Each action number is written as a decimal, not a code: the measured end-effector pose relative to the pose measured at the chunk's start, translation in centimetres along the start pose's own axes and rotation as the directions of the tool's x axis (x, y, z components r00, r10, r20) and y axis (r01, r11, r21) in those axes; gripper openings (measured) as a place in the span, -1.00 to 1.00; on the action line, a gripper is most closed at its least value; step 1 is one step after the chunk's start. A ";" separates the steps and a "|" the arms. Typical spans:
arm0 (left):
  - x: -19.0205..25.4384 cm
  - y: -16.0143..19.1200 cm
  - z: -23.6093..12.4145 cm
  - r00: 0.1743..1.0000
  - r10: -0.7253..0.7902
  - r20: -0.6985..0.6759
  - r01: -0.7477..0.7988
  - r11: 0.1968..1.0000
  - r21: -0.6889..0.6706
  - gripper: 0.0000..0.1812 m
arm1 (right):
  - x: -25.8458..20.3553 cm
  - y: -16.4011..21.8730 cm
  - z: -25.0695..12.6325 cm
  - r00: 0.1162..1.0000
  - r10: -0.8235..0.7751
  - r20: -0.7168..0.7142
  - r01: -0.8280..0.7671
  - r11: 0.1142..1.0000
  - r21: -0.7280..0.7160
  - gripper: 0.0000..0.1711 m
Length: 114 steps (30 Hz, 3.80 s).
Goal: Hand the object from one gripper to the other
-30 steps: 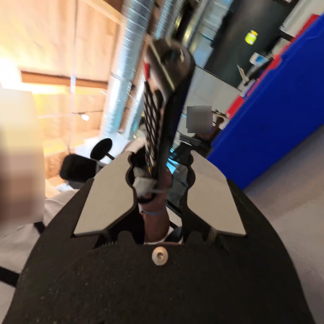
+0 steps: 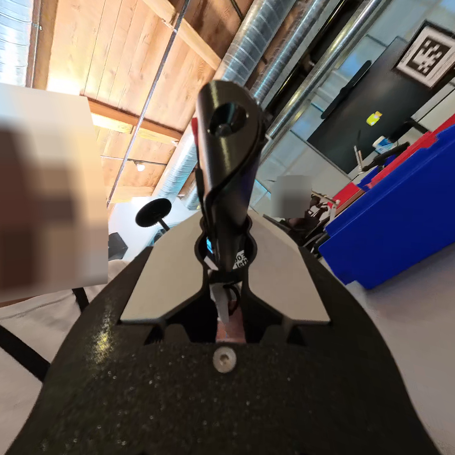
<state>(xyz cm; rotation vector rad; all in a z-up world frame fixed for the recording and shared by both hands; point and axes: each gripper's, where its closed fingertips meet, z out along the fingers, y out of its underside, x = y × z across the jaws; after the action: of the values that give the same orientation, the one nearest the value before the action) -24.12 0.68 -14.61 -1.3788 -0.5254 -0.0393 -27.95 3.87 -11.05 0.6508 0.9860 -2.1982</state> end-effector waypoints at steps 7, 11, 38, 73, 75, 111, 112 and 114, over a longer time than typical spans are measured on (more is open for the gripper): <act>0.5 0.4 -0.7 1.000 0.001 -0.007 -0.001 1.000 -0.030 -0.66 | 1.5 3.7 1.2 1.000 0.019 -0.012 -0.020 0.997 -0.079 -0.70; -1.4 0.3 -1.4 0.996 -0.091 0.013 0.091 0.995 -0.029 -0.73 | 3.1 4.3 0.8 0.993 -0.021 -0.112 0.003 0.987 -0.161 -0.64; -2.3 2.9 -1.2 0.268 0.961 0.070 -0.815 0.265 -0.516 -0.73 | 4.5 6.7 -0.6 0.886 0.447 -0.123 -0.463 0.865 -0.190 -0.30; -1.0 0.5 -0.2 0.948 0.312 0.063 -0.280 0.911 -0.301 -0.21 | 5.9 12.9 -0.2 0.725 -0.666 -0.178 0.261 0.504 -0.823 -0.46; -0.9 0.8 -0.4 0.949 0.311 0.048 -0.283 0.909 -0.307 -0.26 | 5.8 13.4 -0.1 0.716 -0.677 -0.169 0.257 0.481 -0.838 -0.45; -6.7 -6.3 -4.9 0.741 -0.619 -0.260 0.671 0.677 0.302 -0.47 | 2.7 7.3 1.2 -0.274 -0.961 -0.028 0.625 -0.157 -0.765 -0.72; -6.6 -6.2 -4.8 0.730 -0.625 -0.276 0.684 0.672 0.285 -0.46 | 2.4 7.0 1.1 -0.249 -0.968 -0.029 0.636 -0.141 -0.759 -0.71; -6.4 -5.6 -4.3 0.745 -0.611 -0.268 0.666 0.702 0.251 -0.45 | 1.8 6.4 0.8 -0.189 -0.980 -0.056 0.653 -0.083 -0.753 -0.72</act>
<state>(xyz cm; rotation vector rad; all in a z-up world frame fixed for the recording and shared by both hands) -30.16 -6.30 -12.25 -0.7912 -0.8163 -0.6120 -24.79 -0.70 -14.74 0.4057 3.2354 -2.4761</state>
